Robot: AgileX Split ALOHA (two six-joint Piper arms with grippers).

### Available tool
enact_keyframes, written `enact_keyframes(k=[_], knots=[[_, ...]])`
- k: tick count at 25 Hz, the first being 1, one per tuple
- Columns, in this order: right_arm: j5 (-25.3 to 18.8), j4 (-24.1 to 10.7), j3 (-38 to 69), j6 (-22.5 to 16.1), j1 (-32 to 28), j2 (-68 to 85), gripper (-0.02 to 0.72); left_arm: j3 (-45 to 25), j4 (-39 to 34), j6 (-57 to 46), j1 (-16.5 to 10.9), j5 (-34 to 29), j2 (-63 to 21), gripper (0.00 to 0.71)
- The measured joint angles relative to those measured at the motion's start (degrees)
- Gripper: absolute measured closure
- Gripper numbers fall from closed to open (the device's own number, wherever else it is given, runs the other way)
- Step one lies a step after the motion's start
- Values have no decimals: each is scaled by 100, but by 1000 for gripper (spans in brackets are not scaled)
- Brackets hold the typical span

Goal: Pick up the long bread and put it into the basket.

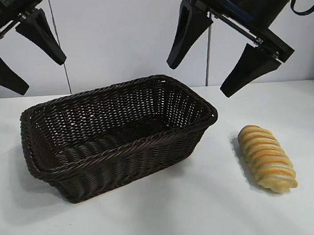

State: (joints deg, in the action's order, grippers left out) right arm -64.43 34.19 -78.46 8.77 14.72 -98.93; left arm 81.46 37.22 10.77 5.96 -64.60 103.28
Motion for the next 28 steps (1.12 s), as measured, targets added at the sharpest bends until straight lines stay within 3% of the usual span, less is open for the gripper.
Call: enact_keyframes(k=[16, 28], knots=[[0, 12, 0, 0, 0, 0, 73, 0, 0, 7, 0, 0, 0, 140], [5, 12, 0, 0, 0, 0, 73, 0, 24, 7, 0, 756, 0, 140]])
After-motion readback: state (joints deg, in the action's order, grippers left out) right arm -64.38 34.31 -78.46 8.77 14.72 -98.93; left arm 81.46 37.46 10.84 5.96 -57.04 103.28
